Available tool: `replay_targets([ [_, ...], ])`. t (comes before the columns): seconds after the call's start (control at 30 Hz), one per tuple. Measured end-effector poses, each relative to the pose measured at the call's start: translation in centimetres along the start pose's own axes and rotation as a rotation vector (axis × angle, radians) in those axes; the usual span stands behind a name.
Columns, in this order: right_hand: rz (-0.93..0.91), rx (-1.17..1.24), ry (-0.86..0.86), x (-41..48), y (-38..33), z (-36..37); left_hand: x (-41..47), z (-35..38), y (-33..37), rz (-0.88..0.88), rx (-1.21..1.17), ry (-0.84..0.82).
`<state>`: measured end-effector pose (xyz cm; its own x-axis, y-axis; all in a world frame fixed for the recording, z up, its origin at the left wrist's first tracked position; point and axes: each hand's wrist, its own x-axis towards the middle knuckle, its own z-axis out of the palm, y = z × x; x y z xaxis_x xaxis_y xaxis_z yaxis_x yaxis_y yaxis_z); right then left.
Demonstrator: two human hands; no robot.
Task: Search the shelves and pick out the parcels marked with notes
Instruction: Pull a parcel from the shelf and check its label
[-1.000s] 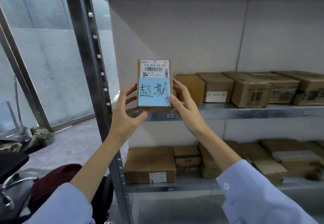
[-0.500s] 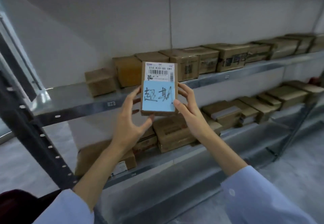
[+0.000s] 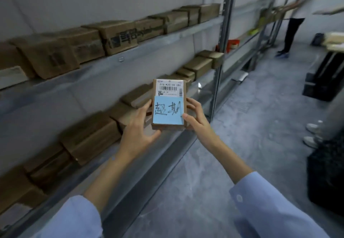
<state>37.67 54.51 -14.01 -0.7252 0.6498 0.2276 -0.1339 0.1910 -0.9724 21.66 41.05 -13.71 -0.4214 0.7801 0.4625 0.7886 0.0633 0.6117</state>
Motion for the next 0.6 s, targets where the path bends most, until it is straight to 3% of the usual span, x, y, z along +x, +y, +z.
replay_targets([
  [0.3,0.169,-0.059,0.275,-5.9,3.4,-20.7,4.3,20.1,10.5,0.114,-0.093,-0.208],
  [0.6,0.28,-0.095,0.568,-11.9,6.8,-37.0,8.0,36.9,19.3,0.288,-0.126,-0.424],
])
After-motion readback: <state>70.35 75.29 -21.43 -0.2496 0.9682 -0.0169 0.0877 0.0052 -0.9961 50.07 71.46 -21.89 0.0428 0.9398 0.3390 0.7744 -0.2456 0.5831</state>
